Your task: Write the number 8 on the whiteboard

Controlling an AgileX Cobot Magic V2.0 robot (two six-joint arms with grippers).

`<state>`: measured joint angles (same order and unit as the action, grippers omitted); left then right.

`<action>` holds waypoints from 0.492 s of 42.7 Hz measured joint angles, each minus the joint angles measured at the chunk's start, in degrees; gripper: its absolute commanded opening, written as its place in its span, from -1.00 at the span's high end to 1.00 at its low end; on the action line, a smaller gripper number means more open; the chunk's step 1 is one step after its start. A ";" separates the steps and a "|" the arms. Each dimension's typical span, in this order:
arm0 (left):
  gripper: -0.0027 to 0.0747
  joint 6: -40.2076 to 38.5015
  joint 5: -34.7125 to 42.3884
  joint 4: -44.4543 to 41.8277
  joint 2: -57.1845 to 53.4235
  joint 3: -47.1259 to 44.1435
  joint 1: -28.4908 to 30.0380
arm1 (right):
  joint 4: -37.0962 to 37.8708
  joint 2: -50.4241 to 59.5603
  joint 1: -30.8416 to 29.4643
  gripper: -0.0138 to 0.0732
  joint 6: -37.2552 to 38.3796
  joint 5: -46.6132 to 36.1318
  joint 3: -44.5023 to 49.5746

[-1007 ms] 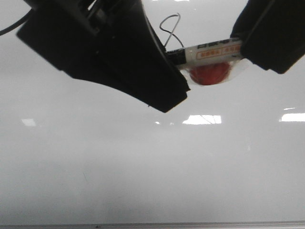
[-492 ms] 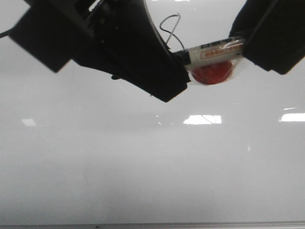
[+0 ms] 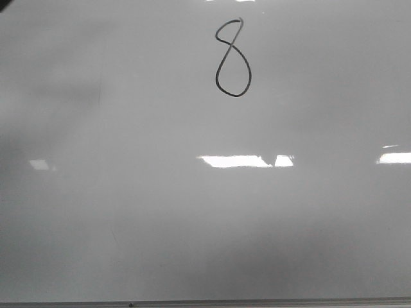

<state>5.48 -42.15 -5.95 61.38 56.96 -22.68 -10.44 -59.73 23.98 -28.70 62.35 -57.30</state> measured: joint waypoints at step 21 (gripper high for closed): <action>0.97 -10.83 19.53 2.91 7.93 -9.55 21.81 | 0.00 0.00 -0.12 -0.56 0.36 -2.87 0.00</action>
<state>-5.35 -22.62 -3.04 69.31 47.41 -0.87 -10.44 -59.73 23.86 -28.34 59.48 -57.30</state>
